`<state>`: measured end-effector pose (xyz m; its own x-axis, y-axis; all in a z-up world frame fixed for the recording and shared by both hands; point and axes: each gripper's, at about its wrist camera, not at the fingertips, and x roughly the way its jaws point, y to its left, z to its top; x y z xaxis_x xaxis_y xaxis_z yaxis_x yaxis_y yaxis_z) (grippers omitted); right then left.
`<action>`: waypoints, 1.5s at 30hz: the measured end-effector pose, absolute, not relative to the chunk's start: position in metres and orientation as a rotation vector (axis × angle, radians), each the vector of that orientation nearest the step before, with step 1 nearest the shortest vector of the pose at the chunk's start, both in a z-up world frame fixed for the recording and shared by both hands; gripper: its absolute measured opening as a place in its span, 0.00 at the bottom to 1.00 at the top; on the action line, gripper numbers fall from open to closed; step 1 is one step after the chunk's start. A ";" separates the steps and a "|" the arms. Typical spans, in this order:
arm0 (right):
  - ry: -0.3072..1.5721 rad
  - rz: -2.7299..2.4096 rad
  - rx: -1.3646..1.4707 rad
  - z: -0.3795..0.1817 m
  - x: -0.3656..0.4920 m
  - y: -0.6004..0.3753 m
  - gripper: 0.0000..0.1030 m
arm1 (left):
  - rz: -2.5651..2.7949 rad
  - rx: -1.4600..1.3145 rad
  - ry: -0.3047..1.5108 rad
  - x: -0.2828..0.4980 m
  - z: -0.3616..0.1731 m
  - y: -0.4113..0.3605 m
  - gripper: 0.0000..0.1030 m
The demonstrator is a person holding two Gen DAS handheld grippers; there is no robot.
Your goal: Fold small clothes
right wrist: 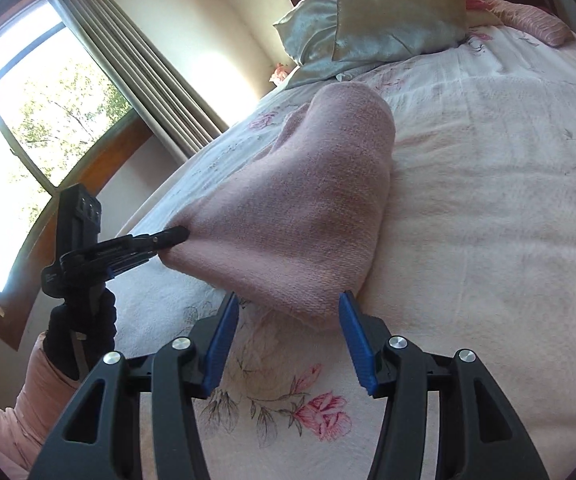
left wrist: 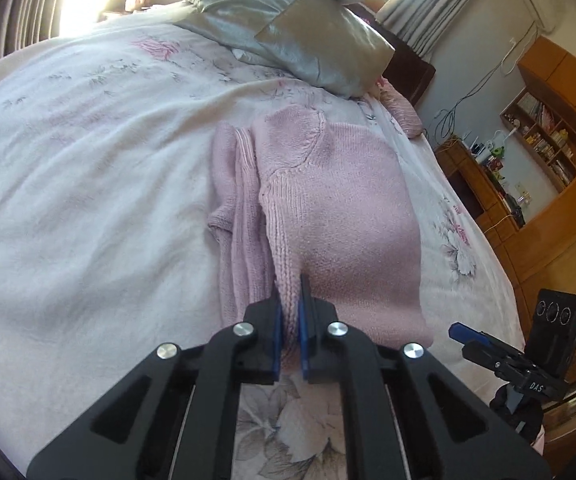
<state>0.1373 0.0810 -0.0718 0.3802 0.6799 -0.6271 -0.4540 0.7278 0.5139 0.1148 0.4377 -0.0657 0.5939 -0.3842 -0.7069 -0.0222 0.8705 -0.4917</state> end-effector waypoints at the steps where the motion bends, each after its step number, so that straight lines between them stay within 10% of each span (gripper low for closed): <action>1: 0.944 0.727 0.289 -0.075 0.141 0.080 0.52 | -0.221 -0.480 0.945 0.118 -0.074 0.438 0.05; 17: 1.124 0.623 0.254 -0.137 0.169 0.097 0.50 | -0.256 -0.538 0.992 0.125 -0.123 0.430 0.13; 20: 1.104 0.650 0.250 -0.122 0.168 0.099 0.51 | -0.229 -0.567 0.997 0.123 -0.113 0.433 0.24; 23: 1.041 0.667 0.271 -0.106 0.166 0.089 0.52 | -0.120 -0.537 0.965 0.124 -0.095 0.435 0.65; 45: 1.035 0.769 0.408 -0.104 0.225 0.084 0.66 | -0.300 -0.748 1.088 0.227 -0.130 0.438 0.89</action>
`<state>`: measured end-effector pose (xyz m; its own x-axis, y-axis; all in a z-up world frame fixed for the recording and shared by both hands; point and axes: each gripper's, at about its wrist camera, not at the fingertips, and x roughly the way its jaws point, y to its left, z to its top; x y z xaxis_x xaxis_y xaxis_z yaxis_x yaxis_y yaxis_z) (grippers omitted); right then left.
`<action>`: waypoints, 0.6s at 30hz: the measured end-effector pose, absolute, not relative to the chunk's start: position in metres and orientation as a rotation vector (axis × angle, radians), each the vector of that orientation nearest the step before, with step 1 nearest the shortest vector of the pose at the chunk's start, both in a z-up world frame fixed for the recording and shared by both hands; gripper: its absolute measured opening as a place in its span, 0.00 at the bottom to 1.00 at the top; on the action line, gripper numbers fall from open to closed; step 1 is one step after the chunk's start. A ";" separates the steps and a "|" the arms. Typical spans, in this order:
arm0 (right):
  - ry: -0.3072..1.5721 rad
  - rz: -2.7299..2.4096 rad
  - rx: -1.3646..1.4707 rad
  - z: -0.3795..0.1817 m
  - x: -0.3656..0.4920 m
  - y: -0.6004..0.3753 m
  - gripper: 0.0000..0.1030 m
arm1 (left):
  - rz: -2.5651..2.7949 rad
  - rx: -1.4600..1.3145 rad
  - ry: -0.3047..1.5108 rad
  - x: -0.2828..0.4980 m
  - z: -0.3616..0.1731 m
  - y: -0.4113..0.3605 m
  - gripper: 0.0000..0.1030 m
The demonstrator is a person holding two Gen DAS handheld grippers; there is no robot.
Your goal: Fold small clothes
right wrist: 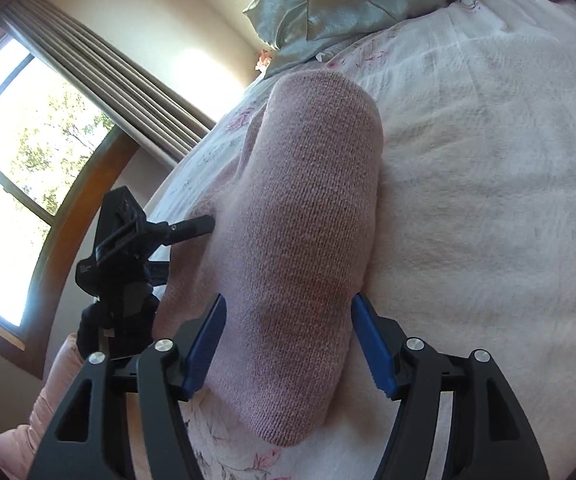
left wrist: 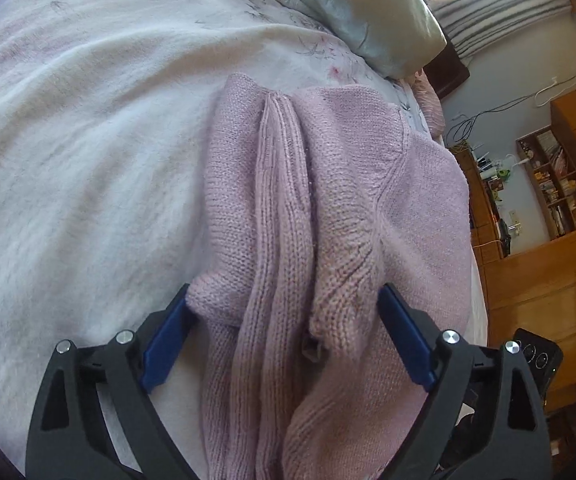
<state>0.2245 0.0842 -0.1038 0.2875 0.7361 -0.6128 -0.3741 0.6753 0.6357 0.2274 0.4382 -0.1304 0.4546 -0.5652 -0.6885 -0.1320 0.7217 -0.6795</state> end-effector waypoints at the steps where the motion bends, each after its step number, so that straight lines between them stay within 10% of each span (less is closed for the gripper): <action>1: 1.044 0.773 0.430 -0.106 0.232 0.084 0.67 | -0.316 -0.750 1.089 0.229 -0.131 0.436 0.89; 10: 1.152 0.841 0.631 -0.146 0.282 0.093 0.86 | -0.443 -0.701 1.076 0.239 -0.137 0.412 0.71; 13: 1.144 0.857 0.651 -0.143 0.281 0.095 0.73 | -0.489 -0.793 1.043 0.238 -0.144 0.423 0.49; 18: 1.118 0.890 0.608 -0.120 0.265 0.095 0.56 | -0.561 -0.871 0.982 0.224 -0.143 0.426 0.41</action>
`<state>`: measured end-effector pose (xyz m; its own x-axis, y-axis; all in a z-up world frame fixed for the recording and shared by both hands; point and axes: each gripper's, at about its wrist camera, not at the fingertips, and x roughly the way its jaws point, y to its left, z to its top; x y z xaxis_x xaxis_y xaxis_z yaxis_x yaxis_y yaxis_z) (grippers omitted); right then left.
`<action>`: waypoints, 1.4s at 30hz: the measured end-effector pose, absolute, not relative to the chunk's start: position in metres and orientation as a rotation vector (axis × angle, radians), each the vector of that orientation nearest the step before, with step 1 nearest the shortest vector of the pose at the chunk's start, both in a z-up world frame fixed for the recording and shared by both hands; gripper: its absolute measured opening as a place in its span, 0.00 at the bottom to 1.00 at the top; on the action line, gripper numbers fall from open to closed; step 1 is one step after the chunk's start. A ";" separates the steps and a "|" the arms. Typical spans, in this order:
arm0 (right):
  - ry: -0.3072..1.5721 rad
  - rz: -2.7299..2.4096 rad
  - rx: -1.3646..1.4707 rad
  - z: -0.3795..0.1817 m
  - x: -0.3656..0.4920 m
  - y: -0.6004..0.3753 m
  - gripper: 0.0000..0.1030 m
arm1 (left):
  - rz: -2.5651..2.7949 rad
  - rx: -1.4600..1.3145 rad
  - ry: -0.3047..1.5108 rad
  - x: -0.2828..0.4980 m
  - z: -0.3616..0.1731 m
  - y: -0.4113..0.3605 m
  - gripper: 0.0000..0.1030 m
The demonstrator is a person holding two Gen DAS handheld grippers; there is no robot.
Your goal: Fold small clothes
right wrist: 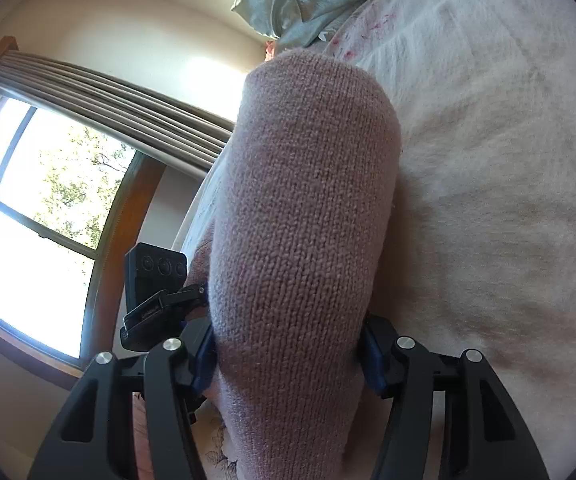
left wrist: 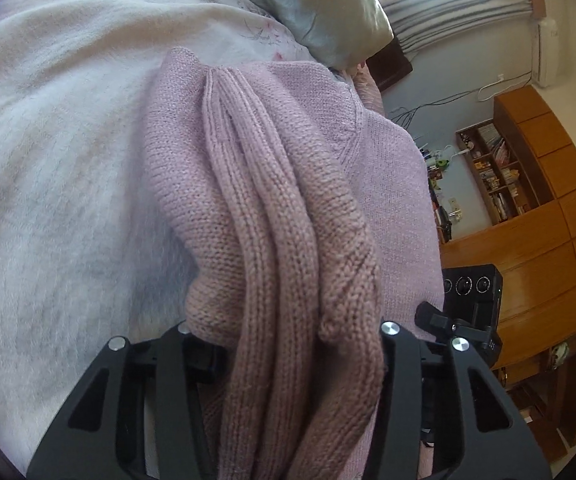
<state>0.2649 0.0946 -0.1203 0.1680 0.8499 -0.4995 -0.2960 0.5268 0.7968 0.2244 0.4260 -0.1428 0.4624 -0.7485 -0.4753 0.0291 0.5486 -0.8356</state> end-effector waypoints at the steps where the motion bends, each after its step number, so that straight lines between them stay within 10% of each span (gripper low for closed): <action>1: 1.108 0.902 0.601 -0.113 0.260 0.093 0.55 | -0.584 -0.897 0.963 0.220 -0.140 0.425 0.41; 15: 1.018 0.905 0.536 -0.039 0.167 -0.037 0.55 | -0.767 -0.822 0.895 0.144 -0.065 0.291 0.40; 26: 1.123 0.775 0.634 -0.123 0.145 -0.103 0.56 | -0.681 -0.687 0.991 0.125 -0.118 0.224 0.43; 42: 1.112 0.771 0.617 -0.127 0.081 -0.114 0.71 | -0.527 -0.583 1.041 0.070 -0.111 0.233 0.72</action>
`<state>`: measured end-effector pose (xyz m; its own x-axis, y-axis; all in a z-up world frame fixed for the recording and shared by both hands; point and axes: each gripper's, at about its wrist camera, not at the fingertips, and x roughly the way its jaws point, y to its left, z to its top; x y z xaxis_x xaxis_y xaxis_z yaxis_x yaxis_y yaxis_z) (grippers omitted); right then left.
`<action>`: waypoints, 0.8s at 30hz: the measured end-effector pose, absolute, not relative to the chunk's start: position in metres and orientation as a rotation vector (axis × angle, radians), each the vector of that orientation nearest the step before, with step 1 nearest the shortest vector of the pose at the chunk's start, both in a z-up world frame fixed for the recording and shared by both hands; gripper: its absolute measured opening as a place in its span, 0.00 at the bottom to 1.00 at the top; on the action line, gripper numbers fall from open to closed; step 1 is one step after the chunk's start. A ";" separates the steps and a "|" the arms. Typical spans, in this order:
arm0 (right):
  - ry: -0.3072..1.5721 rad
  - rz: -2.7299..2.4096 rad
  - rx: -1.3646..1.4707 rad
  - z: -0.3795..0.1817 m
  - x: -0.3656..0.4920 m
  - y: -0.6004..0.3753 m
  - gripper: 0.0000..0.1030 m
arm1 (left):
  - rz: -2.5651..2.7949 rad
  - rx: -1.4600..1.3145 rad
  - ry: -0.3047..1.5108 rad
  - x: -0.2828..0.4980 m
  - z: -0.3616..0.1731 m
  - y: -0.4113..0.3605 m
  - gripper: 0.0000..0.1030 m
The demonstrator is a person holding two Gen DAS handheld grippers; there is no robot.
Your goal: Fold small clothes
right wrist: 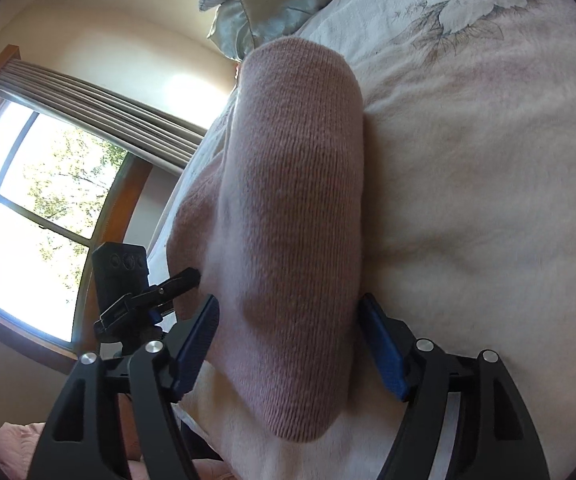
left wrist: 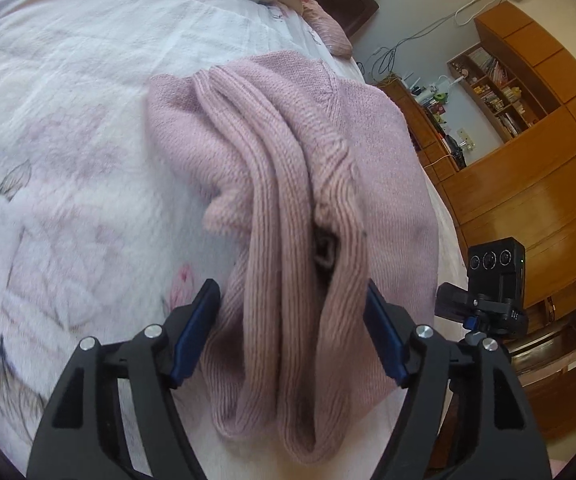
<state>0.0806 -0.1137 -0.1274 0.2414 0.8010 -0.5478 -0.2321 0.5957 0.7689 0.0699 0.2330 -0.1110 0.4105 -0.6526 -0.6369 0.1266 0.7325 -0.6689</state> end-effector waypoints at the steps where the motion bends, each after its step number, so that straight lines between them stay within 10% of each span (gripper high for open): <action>1: 1.111 0.775 0.606 -0.127 0.073 -0.113 0.70 | -0.510 -0.590 1.045 0.065 -0.113 0.236 0.74; 9: 1.102 0.696 0.589 -0.136 0.043 -0.105 0.38 | -0.412 -0.487 1.031 0.037 -0.114 0.230 0.68; 15: 1.111 0.610 0.492 -0.138 0.039 -0.096 0.37 | -0.387 -0.430 1.011 0.033 -0.118 0.227 0.68; 24: 1.046 0.420 0.213 -0.090 0.003 -0.054 0.84 | -0.258 -0.390 1.033 0.002 -0.097 0.227 0.77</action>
<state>0.0032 -0.0536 -0.0904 0.4317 0.4336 -0.7909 -0.2341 0.9007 0.3660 0.0022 0.2266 -0.0972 0.4912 -0.3871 -0.7803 0.0252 0.9017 -0.4315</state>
